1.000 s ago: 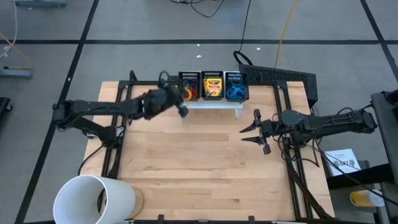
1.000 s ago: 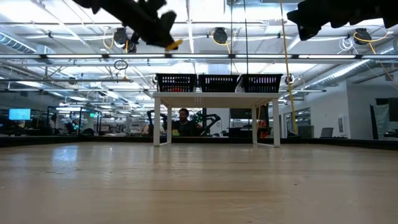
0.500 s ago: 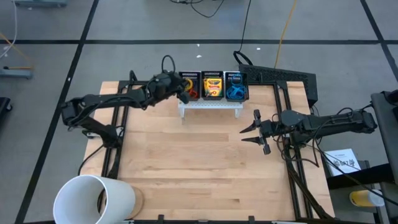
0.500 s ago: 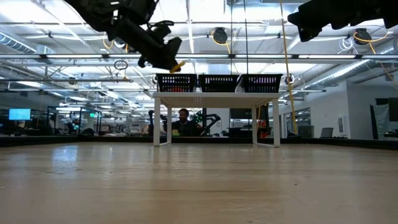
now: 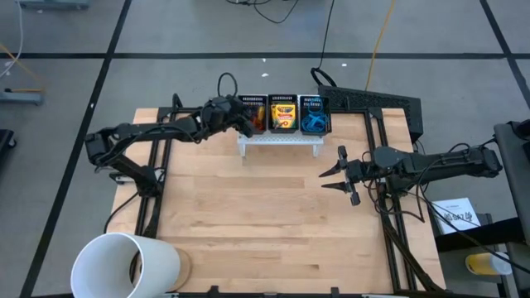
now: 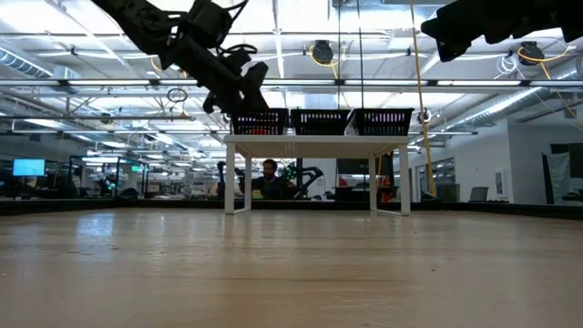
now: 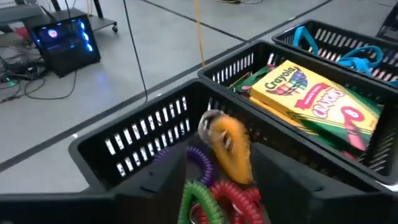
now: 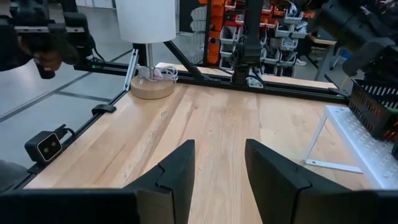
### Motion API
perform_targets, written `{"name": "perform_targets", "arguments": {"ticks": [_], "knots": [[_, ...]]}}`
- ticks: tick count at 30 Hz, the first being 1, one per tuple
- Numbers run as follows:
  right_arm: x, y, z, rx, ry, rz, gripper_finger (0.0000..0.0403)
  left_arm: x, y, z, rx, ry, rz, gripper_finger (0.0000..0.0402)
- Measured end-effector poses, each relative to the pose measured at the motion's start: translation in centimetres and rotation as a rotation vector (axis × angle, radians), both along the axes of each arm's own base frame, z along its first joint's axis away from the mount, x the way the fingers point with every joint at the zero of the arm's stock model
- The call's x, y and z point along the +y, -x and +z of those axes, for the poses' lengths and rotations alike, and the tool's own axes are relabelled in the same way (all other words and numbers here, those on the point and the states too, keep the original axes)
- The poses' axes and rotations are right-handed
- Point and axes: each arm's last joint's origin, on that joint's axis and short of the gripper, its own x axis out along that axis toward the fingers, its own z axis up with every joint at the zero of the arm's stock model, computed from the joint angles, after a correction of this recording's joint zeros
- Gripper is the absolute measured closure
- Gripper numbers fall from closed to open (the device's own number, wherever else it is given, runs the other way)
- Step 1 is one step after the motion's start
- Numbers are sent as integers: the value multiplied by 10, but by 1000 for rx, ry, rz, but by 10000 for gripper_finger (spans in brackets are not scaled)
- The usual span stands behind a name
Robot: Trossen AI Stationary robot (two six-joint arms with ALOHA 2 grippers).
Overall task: Pick & Place Office Desk Supplies
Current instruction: Put the yellow spring keychain into the left black bin on the shelf, then return to Home Position
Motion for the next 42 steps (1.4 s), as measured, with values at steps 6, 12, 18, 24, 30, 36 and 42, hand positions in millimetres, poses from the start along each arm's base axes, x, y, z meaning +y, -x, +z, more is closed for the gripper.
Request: {"name": "perform_targets", "arguments": {"ticks": [6, 12, 18, 24, 30, 36, 42], "knots": [[0, 0, -1, 14, 1, 0, 273, -10, 3, 8, -24, 48, -113, 170], [0, 2, -1, 12, 2, -3, 273, -28, 27, 32, -35, 134, -249, 154], [-3, 12, 6, -34, -40, -94, 273, -57, 72, 62, -42, 235, -422, 153], [-9, 30, 7, -27, -42, -270, 273, -100, 115, 86, -1, 63, -502, 153], [-13, 44, -1, 51, -23, -363, 273, -131, 149, 64, -118, -57, -636, 153], [-14, 50, 0, 37, -30, -401, 273, -143, 170, 14, -214, -21, -679, 153], [-14, 52, -9, 23, -28, -402, 273, -148, 185, -16, -332, -58, -703, 153]]}}
